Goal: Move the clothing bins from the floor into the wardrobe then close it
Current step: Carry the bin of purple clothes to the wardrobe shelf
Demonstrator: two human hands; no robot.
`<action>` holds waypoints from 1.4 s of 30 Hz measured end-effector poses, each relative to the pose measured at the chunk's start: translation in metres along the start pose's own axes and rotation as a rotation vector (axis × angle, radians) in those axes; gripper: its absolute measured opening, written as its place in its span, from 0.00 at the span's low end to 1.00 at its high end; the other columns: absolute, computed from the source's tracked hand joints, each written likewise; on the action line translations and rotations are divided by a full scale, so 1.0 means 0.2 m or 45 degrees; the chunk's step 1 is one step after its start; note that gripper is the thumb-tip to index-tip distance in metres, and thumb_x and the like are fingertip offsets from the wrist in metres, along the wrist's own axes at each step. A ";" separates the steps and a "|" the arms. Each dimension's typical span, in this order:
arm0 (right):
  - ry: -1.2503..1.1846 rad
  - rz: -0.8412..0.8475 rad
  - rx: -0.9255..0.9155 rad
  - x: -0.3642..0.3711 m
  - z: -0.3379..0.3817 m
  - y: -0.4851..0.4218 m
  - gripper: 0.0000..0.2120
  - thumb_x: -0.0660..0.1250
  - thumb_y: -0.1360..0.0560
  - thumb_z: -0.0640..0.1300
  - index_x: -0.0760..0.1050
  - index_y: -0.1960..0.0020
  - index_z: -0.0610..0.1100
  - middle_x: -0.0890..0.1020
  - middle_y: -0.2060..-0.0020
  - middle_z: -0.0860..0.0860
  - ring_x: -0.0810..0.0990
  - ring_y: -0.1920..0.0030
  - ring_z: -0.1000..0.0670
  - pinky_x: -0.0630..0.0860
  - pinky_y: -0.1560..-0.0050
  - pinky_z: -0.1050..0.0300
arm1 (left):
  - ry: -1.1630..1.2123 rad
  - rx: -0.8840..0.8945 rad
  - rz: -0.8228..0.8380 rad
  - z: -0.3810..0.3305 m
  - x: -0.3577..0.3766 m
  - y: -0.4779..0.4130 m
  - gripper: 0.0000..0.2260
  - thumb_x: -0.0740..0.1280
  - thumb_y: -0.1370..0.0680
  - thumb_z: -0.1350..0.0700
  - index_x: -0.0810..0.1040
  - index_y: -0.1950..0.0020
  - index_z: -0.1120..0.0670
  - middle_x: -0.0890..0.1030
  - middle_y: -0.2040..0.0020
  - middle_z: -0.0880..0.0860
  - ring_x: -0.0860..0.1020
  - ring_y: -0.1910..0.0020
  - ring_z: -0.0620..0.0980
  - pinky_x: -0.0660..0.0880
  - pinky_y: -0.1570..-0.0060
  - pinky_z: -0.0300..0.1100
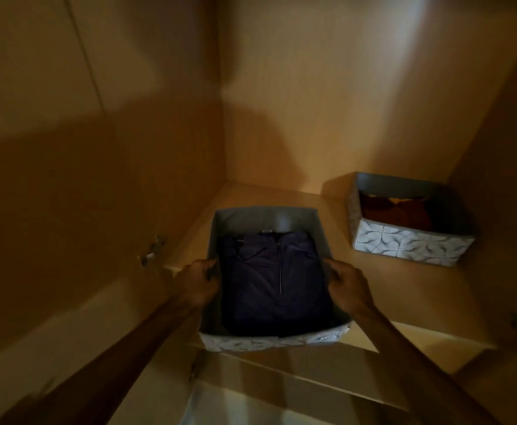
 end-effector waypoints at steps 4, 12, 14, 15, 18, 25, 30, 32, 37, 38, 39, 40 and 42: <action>0.078 -0.001 0.144 -0.01 -0.07 -0.16 0.12 0.61 0.24 0.39 0.80 0.44 0.45 0.82 0.44 0.42 0.80 0.44 0.38 0.76 0.44 0.47 | -0.185 0.049 0.167 -0.07 0.04 -0.30 0.15 0.62 0.23 0.61 0.79 0.38 0.54 0.83 0.45 0.56 0.81 0.52 0.56 0.76 0.55 0.45; 0.104 -0.091 0.232 -0.12 -0.06 -0.58 0.20 0.60 0.27 0.37 0.73 0.36 0.45 0.80 0.45 0.37 0.79 0.46 0.35 0.76 0.47 0.46 | -0.148 0.156 0.444 -0.35 0.21 -0.77 0.32 0.69 0.25 0.55 0.60 0.24 0.55 0.72 0.31 0.57 0.74 0.36 0.57 0.72 0.46 0.42; 0.287 -0.015 0.254 -0.14 -0.11 -0.63 0.19 0.60 0.29 0.43 0.73 0.39 0.45 0.81 0.47 0.40 0.80 0.49 0.37 0.78 0.49 0.45 | -0.474 0.105 0.601 -0.37 0.21 -0.81 0.24 0.66 0.24 0.52 0.68 0.29 0.57 0.75 0.35 0.58 0.77 0.44 0.54 0.74 0.51 0.42; 0.363 0.045 0.315 -0.15 -0.15 -0.63 0.18 0.61 0.29 0.45 0.73 0.41 0.43 0.81 0.47 0.41 0.81 0.49 0.38 0.79 0.50 0.46 | -0.585 0.051 0.665 -0.36 0.21 -0.82 0.21 0.64 0.22 0.53 0.69 0.31 0.59 0.75 0.36 0.59 0.77 0.47 0.53 0.75 0.54 0.42; 0.315 0.108 0.458 -0.16 -0.19 -0.63 0.13 0.63 0.28 0.42 0.73 0.44 0.38 0.81 0.50 0.40 0.83 0.52 0.38 0.81 0.52 0.48 | -0.526 -0.092 0.711 -0.37 0.20 -0.88 0.15 0.63 0.21 0.62 0.71 0.35 0.62 0.76 0.42 0.59 0.80 0.51 0.55 0.80 0.61 0.40; 0.110 -0.199 0.202 -0.17 -0.15 -0.72 0.09 0.62 0.27 0.37 0.79 0.49 0.39 0.82 0.51 0.39 0.81 0.51 0.38 0.77 0.53 0.49 | -0.002 0.152 0.276 -0.31 0.27 -0.96 0.21 0.71 0.26 0.51 0.76 0.36 0.58 0.78 0.39 0.56 0.78 0.41 0.56 0.76 0.48 0.43; 0.329 0.017 -0.093 -0.05 -0.22 -0.67 0.32 0.66 0.25 0.52 0.60 0.25 0.44 0.61 0.26 0.40 0.61 0.26 0.39 0.64 0.28 0.45 | -0.468 0.305 0.554 -0.25 0.48 -0.93 0.66 0.58 0.46 0.17 0.29 0.25 0.53 0.23 0.27 0.58 0.29 0.28 0.60 0.44 0.27 0.60; 0.524 0.182 -0.128 0.02 -0.25 -0.64 0.42 0.63 0.24 0.52 0.39 0.22 0.47 0.38 0.24 0.37 0.38 0.24 0.35 0.47 0.25 0.42 | -0.562 0.358 0.534 -0.22 0.51 -0.95 0.66 0.47 0.52 0.14 0.22 0.30 0.50 0.17 0.33 0.57 0.23 0.33 0.60 0.37 0.30 0.64; 0.619 0.219 -0.165 0.04 -0.23 -0.67 0.51 0.66 0.25 0.51 0.25 0.27 0.47 0.25 0.31 0.34 0.25 0.30 0.32 0.36 0.28 0.37 | -0.669 0.361 0.496 -0.25 0.51 -1.02 0.63 0.48 0.52 0.15 0.18 0.34 0.46 0.13 0.38 0.54 0.20 0.34 0.60 0.31 0.32 0.64; 0.626 0.232 -0.163 0.03 -0.24 -0.69 0.52 0.66 0.26 0.52 0.24 0.27 0.47 0.25 0.31 0.34 0.25 0.30 0.31 0.35 0.29 0.38 | -0.666 0.361 0.482 -0.25 0.51 -1.04 0.63 0.50 0.51 0.15 0.18 0.33 0.46 0.14 0.38 0.54 0.20 0.34 0.59 0.31 0.32 0.65; 0.642 0.242 -0.162 0.03 -0.24 -0.71 0.54 0.67 0.26 0.54 0.20 0.29 0.49 0.25 0.31 0.33 0.25 0.30 0.31 0.36 0.29 0.38 | -0.671 0.358 0.473 -0.27 0.51 -1.05 0.63 0.51 0.50 0.16 0.19 0.33 0.47 0.14 0.37 0.54 0.20 0.34 0.58 0.32 0.32 0.65; 0.661 0.249 -0.162 0.03 -0.25 -0.73 0.56 0.67 0.27 0.55 0.17 0.32 0.52 0.24 0.31 0.33 0.25 0.30 0.31 0.37 0.29 0.38 | -0.677 0.349 0.470 -0.27 0.50 -1.07 0.64 0.51 0.51 0.16 0.19 0.33 0.47 0.15 0.36 0.54 0.21 0.34 0.58 0.32 0.32 0.66; 0.689 0.256 -0.150 0.03 -0.25 -0.77 0.58 0.69 0.28 0.56 0.17 0.33 0.53 0.25 0.31 0.33 0.26 0.30 0.31 0.39 0.28 0.37 | -0.676 0.308 0.467 -0.29 0.50 -1.12 0.67 0.50 0.55 0.15 0.21 0.31 0.48 0.17 0.34 0.55 0.22 0.32 0.57 0.33 0.32 0.66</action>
Point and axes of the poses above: each hand's wrist, its own y-axis away from the middle knuckle, its own x-axis out of the palm, z = x × y, the point moved 2 cm from there along -y, towards the middle knuckle
